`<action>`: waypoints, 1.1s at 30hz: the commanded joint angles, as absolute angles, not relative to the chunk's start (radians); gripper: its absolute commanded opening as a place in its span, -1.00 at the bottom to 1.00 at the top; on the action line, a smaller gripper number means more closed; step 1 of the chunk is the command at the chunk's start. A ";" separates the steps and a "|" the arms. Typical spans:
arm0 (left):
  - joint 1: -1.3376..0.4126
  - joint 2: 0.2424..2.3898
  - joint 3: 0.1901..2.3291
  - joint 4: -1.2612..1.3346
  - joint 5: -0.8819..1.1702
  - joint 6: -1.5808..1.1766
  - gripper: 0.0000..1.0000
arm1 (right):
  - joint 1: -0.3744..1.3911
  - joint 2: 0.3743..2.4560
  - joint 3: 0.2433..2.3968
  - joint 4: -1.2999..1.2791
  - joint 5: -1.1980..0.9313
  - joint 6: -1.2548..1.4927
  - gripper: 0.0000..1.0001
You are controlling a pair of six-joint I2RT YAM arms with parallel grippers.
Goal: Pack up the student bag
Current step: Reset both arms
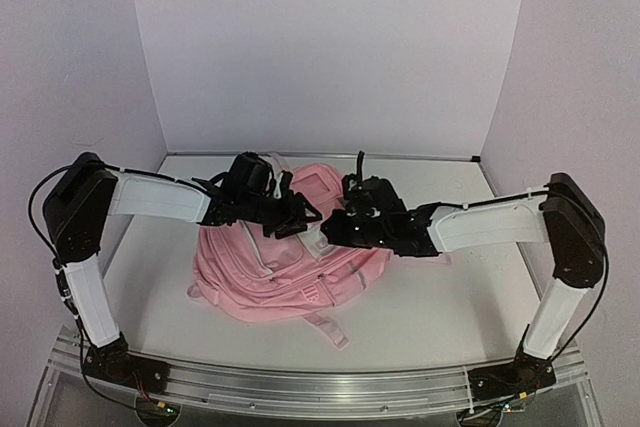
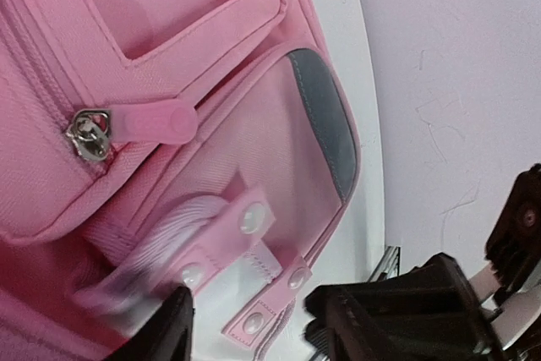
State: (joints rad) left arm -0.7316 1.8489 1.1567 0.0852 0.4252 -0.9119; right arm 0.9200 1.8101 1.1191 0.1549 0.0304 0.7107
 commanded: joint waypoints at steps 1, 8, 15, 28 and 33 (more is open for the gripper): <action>-0.666 1.709 1.190 -0.127 0.272 -0.731 0.35 | 0.898 1.674 1.165 0.059 0.110 0.632 -0.59; -0.487 1.530 1.111 -0.256 0.251 -0.621 0.76 | 0.813 1.596 1.109 0.016 0.131 0.579 -0.20; -0.237 1.391 1.065 -0.417 0.246 -0.498 0.96 | 0.661 1.501 1.004 0.009 0.100 0.522 0.27; 0.068 1.112 1.054 -0.549 0.171 -0.403 0.99 | 0.372 1.093 0.832 -0.032 0.127 0.418 0.97; 0.067 0.984 1.071 -0.553 0.176 -0.327 0.99 | 0.372 0.910 0.808 -0.032 0.240 0.329 0.97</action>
